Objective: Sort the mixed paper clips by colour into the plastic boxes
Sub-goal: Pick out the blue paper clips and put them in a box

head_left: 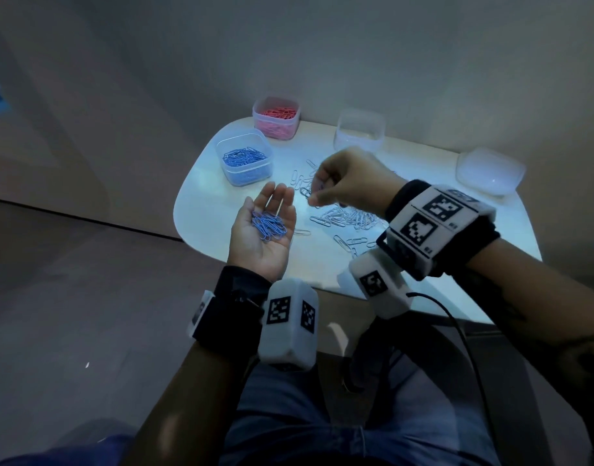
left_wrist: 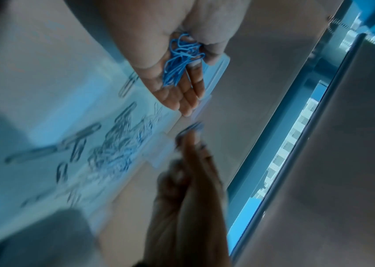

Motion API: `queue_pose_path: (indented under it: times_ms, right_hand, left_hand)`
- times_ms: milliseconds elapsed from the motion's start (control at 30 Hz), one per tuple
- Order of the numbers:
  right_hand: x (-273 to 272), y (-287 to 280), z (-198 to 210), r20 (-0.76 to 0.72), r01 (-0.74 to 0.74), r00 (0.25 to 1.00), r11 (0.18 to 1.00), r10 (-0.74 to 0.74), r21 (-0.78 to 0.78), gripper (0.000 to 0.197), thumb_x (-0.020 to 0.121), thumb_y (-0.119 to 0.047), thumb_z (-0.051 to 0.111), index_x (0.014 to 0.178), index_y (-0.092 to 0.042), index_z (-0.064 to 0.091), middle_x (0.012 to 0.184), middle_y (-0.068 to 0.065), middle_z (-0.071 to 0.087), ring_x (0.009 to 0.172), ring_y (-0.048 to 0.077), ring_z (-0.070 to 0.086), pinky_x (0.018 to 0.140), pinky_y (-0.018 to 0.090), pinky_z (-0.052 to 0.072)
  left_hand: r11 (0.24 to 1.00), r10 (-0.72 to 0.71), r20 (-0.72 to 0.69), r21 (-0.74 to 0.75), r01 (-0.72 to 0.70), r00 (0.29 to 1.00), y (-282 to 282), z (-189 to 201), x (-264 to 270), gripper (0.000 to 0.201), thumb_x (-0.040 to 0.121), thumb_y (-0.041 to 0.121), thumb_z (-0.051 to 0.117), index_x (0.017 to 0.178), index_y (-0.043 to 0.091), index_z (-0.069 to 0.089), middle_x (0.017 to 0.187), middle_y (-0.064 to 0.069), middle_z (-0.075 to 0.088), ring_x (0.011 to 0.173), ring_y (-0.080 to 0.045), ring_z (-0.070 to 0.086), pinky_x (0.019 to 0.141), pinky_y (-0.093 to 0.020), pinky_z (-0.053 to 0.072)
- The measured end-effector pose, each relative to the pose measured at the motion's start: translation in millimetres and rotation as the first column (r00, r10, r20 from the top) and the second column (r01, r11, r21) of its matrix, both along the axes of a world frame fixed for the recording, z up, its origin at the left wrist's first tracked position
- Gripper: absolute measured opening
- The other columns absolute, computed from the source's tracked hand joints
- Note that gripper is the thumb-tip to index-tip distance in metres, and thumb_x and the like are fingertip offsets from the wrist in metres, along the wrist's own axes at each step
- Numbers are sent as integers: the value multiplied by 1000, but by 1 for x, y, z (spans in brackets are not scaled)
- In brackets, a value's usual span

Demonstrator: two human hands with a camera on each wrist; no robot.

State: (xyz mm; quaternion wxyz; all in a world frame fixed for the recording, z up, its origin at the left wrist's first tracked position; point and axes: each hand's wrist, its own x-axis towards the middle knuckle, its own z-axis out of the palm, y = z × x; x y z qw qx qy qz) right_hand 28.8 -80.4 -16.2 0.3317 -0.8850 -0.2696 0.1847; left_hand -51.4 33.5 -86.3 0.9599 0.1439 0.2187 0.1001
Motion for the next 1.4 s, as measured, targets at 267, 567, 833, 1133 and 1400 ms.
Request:
queue_pose_path:
  times_ms: [267,567,833,1133,1400]
  right_hand:
    - [-8,17,11,49,-23,999,998,21,54,29,78,-30,72,85,-2,70,69,2,62,46,-1,48,48,13,42]
    - [64,-29,21,136,252,957,967,-255,44,11,83,-18,68,75,-13,63,65,-4,54,50,-1,41,40,8,32]
    - [83,3,-10,214,-24,963,841,166,-541,41,88,-22,62,123,-3,58,122,9,61,112,27,56,93,30,44]
    - [97,4,-35,160,96,987,850,-13,-517,33,80,-29,71,98,-2,67,99,12,69,83,23,57,69,28,43]
    - [97,7,-38,160,100,987,845,-18,-525,29,79,-26,72,91,0,68,94,14,70,80,25,58,69,31,46]
  left_hand:
    - [995,-77,71,-55,81,995,-15,20,7,42,101,26,29,89,0,59,76,-15,70,62,-24,70,60,-31,58]
    - [979,-133,60,-151,140,989,8,13,10,57,99,26,31,61,4,68,64,-5,67,55,-18,67,49,-20,54]
    - [962,-257,-38,86,260,966,32,31,11,59,95,35,35,39,19,36,34,4,26,23,-8,27,24,-20,16]
    - [-11,-69,-497,867,497,865,84,88,89,39,96,30,46,60,19,38,48,7,35,38,-5,26,33,-13,18]
    - [-569,186,-681,513,643,708,80,80,107,15,86,16,55,80,10,68,77,-4,60,62,-15,51,54,-22,41]
